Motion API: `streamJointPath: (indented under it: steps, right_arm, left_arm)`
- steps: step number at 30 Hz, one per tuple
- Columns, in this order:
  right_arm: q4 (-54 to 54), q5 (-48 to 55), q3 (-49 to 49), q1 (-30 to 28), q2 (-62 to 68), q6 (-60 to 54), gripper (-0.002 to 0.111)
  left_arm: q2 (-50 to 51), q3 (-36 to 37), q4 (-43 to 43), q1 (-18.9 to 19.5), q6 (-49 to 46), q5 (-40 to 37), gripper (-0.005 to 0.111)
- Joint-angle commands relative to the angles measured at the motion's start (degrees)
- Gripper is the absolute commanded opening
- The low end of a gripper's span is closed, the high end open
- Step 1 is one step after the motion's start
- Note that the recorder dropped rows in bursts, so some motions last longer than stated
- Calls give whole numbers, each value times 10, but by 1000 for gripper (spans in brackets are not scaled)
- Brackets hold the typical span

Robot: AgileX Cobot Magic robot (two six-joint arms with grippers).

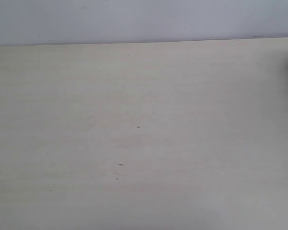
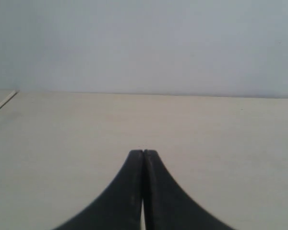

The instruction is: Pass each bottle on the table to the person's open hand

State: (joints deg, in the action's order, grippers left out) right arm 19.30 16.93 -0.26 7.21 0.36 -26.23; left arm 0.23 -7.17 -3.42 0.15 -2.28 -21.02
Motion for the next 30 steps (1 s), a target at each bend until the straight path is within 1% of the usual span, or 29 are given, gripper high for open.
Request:
streamJointPath:
  steps: [1, 14, 17, 21, 22, 30]
  right_arm:
    - [3, -5, 3, -2, -4, 0, 0]
    - [3, -5, 3, -2, -4, 0, 0]
    - [3, -5, 3, -2, -4, 0, 0]
    - [3, -5, 3, -2, -4, 0, 0]
    - [3, -5, 3, -2, -4, 0, 0]
    - [3, -5, 3, -2, -4, 0, 0]
  left_arm:
    - [-2, 5, -7, 35, 15, -2, 0]
    - [-2, 7, -7, 39, 14, 2, 0]
    - [-2, 32, -7, 39, 14, 16, 0]
    - [-2, 70, -7, 39, 14, 6, 0]
    - [-2, 72, -7, 39, 14, -3, 0]
    - [-2, 72, -6, 39, 14, 6, 0]
